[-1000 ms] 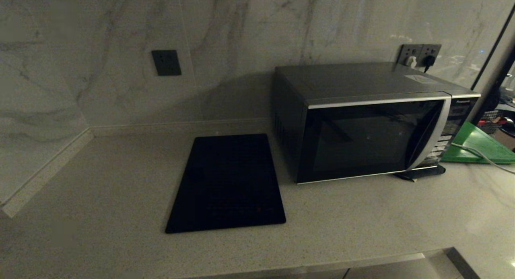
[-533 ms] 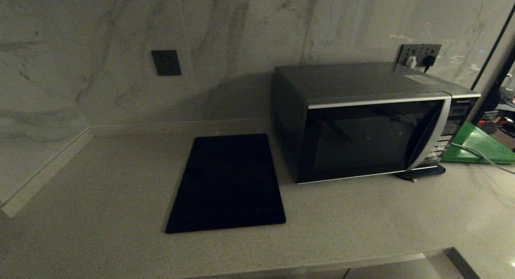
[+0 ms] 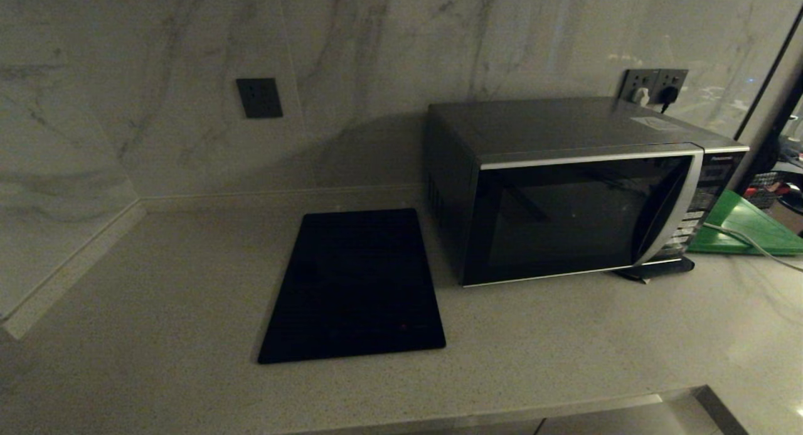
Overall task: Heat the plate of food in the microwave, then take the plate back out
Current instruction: Open the microwave oven
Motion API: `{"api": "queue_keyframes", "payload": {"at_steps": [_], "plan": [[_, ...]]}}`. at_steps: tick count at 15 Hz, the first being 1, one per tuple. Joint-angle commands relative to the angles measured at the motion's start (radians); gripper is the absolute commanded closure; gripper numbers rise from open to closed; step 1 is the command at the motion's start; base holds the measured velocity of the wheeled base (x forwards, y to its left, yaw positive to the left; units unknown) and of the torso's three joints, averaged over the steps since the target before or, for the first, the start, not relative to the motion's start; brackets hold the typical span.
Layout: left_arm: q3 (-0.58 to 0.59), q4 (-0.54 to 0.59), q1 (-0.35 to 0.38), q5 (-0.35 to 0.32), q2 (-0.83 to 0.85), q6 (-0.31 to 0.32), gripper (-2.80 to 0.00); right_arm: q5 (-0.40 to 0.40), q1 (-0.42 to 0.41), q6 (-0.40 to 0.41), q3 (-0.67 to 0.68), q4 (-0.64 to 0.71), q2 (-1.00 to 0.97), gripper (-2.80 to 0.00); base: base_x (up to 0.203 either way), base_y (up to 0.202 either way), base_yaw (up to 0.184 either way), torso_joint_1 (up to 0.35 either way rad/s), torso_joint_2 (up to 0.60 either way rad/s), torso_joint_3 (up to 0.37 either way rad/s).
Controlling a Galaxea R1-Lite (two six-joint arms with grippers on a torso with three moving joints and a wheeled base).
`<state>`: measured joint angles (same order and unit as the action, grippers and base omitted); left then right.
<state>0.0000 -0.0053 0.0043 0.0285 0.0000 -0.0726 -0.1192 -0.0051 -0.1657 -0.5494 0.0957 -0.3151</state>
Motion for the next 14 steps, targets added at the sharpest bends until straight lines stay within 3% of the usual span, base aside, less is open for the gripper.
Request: {"api": "queue_keyframes", "payload": {"at_steps": [1,5,9,11,14], "plan": [[0.000,-0.001,0.000,0.001,0.002,-0.001,0.00,-0.073,0.000,0.000,-0.138,-0.001,-0.276,0.00,0.000,0.000,0.000,0.000,0.00,0.000],[0.000,-0.001,0.000,0.001,0.002,-0.001,0.00,-0.245,0.017,-0.002,-0.329,-0.004,-0.564,0.00,0.000,0.000,0.000,0.000,0.00,0.000],[0.000,-0.001,0.000,0.001,0.002,0.000,0.00,-0.446,0.073,0.000,-0.393,-0.025,-0.768,0.00,0.000,0.000,0.000,0.000,0.00,0.000],[0.000,-0.001,0.000,0.001,0.002,0.000,0.00,-0.510,0.081,0.011,-0.423,-0.042,-0.860,0.00,0.000,0.000,0.000,0.000,0.00,0.000],[0.000,-0.001,0.000,0.002,0.002,0.000,0.00,-0.596,0.083,0.089,-0.431,-0.102,-0.951,0.00,0.000,0.000,0.000,0.000,0.00,0.000]]}}
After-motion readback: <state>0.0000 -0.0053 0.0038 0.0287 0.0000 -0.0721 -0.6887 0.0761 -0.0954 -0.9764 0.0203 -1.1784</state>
